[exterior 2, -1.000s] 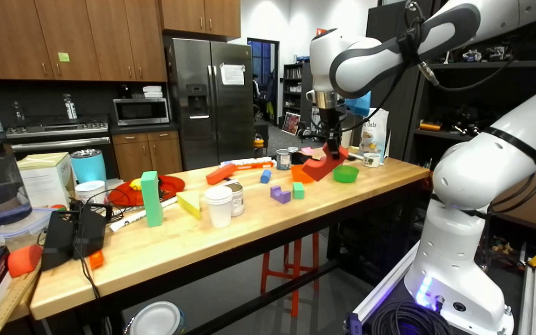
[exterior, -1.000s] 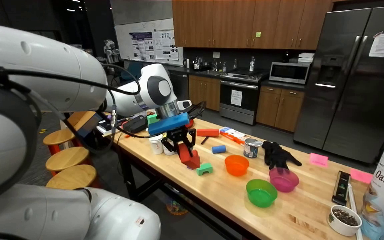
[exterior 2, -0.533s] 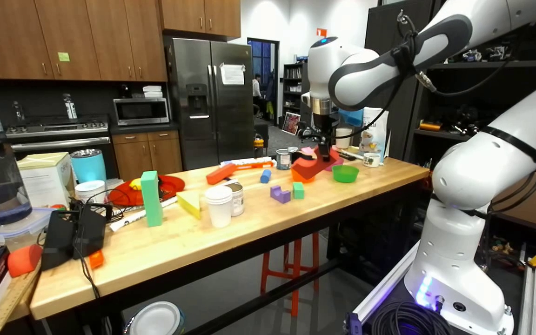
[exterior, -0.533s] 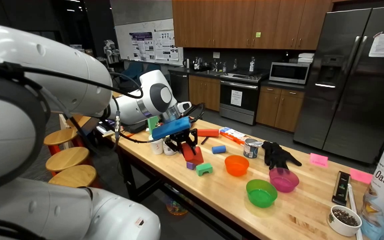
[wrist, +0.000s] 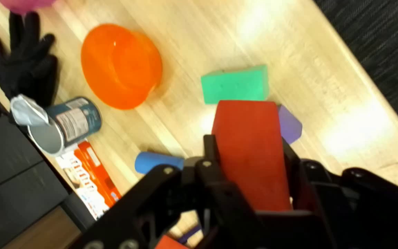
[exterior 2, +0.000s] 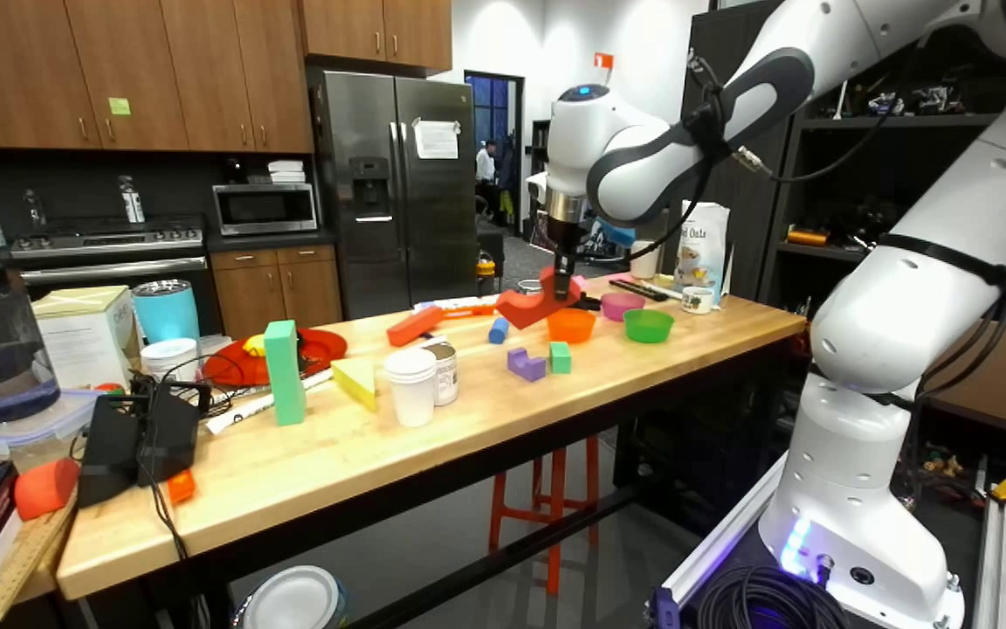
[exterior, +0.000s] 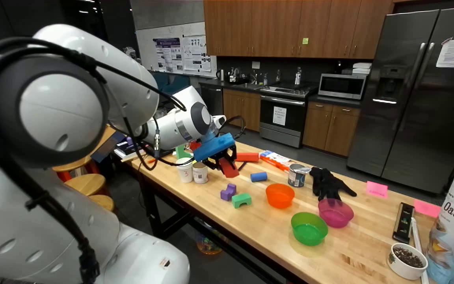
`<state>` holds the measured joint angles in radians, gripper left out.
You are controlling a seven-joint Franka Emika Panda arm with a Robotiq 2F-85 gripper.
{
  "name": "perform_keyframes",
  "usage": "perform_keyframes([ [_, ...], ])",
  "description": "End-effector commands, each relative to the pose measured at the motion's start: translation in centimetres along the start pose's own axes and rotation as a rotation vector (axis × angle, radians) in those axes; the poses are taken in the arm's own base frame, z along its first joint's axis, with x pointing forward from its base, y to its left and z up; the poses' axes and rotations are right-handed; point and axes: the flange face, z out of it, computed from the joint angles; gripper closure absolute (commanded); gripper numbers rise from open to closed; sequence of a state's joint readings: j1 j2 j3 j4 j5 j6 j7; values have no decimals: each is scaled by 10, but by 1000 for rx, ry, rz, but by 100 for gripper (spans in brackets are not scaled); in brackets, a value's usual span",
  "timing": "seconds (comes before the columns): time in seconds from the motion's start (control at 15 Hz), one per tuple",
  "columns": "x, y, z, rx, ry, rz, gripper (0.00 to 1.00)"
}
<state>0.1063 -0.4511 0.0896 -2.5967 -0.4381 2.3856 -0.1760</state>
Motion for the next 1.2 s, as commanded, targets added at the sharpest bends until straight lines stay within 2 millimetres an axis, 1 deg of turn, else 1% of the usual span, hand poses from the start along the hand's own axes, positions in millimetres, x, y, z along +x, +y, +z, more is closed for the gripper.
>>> perform_keyframes([
  [0.0, 35, 9, 28, 55, 118, -59, 84],
  [0.2, 51, 4, 48, 121, 194, -56, 84],
  [0.47, 71, -9, 72, 204, 263, -50, 84],
  [0.73, 93, -21, 89, 282, 323, -70, 84],
  [0.87, 107, -25, 96, 338, 356, -99, 84],
  [1.0, 118, -24, 101, 384, 390, -126, 84],
  [1.13, 124, -22, 105, 410, 414, -142, 84],
])
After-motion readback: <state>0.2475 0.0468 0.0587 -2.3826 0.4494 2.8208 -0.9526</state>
